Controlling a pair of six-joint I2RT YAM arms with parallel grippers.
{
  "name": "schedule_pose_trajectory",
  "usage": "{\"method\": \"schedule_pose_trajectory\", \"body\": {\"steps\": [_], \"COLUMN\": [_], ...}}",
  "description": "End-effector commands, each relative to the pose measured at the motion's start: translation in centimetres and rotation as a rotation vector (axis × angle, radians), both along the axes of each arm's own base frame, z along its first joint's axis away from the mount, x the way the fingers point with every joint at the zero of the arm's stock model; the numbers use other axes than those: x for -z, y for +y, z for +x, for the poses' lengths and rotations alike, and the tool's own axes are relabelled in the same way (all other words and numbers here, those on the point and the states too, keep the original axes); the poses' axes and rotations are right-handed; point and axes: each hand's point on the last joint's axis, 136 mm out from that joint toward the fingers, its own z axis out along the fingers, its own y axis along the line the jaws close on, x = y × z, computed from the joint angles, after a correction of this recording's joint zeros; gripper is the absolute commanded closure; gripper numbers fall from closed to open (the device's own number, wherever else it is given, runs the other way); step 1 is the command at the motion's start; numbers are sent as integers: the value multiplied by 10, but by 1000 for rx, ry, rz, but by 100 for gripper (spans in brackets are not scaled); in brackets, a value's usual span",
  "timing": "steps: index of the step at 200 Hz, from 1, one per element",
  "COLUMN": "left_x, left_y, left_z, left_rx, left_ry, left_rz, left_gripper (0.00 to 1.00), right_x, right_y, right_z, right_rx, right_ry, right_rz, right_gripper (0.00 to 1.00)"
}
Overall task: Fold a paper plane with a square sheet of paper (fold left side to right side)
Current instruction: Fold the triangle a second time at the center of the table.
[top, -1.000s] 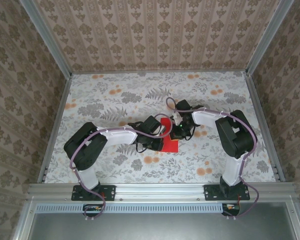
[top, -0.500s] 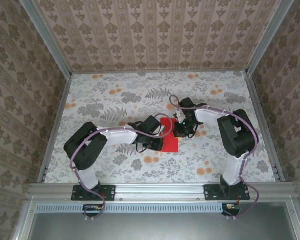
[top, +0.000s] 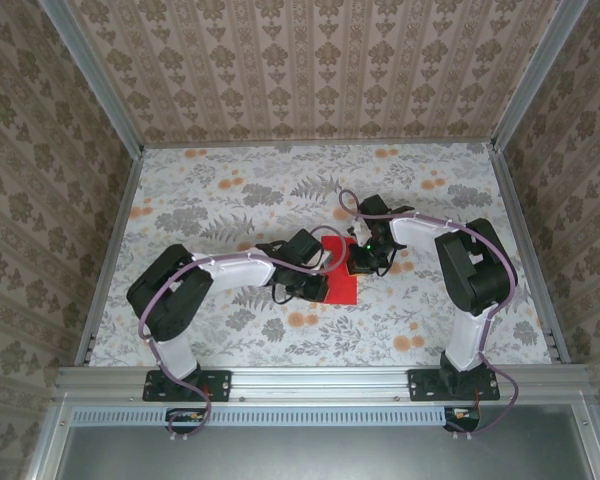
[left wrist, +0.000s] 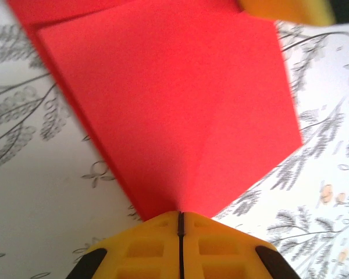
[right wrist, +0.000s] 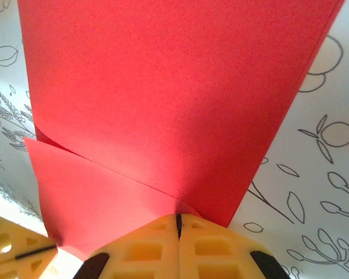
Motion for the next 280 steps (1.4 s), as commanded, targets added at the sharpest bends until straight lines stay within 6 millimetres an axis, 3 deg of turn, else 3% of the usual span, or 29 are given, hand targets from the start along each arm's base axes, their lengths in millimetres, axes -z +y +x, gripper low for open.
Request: {"method": "schedule_pose_trajectory", "body": {"steps": [1, 47, 91, 123, 200, 280], "left_x": [-33, -20, -5, 3, 25, 28], "left_y": [-23, -40, -39, -30, -2, 25], "left_z": [6, 15, 22, 21, -6, -25], "left_rx": [57, 82, 72, 52, 22, -16], "left_ry": [-17, 10, 26, 60, 122, 146], "left_rz": [-121, -131, -113, -76, -8, 14], "left_gripper": [92, 93, 93, 93, 93, 94], "right_x": [15, 16, 17, 18, 18, 20], "right_y": [-10, -10, -9, -11, -13, -10], "right_z": [-6, -9, -9, -10, -9, -9], "right_rx": [9, 6, 7, 4, -4, -9], "right_ry": [22, 30, 33, 38, 40, 41], "right_rz": [-61, -63, -58, -67, -86, -63], "right_gripper": [100, 100, 100, 100, 100, 100]}}
